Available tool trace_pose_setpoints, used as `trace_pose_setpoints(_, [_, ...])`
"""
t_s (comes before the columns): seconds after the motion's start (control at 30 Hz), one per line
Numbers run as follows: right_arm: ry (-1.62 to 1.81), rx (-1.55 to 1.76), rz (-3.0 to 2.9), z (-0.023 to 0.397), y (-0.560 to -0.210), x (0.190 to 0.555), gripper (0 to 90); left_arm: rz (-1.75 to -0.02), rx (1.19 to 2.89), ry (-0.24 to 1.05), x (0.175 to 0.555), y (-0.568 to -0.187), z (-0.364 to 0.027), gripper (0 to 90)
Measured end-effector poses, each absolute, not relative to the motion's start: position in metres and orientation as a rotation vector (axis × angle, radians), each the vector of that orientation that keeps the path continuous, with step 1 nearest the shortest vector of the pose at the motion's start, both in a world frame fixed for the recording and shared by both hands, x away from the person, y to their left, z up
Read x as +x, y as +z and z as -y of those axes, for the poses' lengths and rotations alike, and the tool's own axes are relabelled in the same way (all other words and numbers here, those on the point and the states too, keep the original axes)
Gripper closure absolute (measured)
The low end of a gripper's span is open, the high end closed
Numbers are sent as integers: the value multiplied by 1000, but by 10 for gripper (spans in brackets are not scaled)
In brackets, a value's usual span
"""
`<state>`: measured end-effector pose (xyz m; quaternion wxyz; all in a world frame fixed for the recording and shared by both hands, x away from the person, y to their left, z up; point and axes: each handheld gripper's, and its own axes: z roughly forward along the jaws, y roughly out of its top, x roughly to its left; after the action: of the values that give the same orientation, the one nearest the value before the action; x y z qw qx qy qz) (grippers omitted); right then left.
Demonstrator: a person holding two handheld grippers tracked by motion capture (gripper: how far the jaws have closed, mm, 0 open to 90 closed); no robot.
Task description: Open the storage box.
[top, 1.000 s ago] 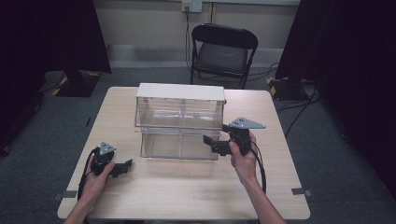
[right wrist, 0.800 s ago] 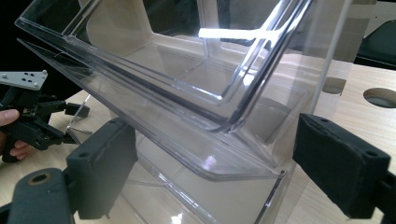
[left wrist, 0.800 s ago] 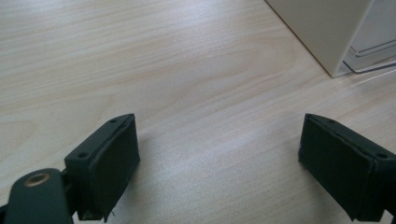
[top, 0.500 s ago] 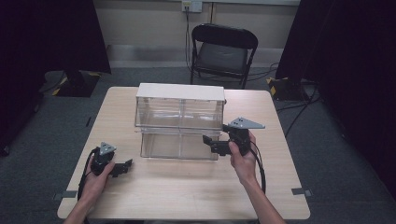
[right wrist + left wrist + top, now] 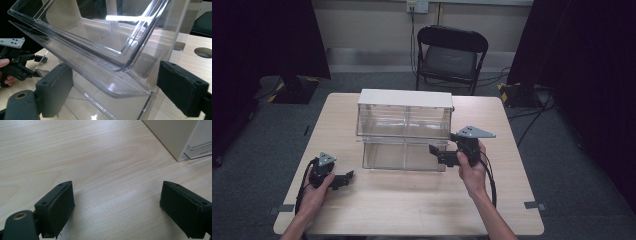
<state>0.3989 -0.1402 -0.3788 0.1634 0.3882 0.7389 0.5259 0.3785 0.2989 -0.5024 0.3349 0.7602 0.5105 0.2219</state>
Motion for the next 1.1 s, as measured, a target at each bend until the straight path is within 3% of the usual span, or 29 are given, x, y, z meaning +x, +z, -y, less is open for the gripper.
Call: trace_pose_setpoints(1.1, [1507,1107,-2101,139,-379,399,131,-1332,1983,579,379,-502,-299,117])
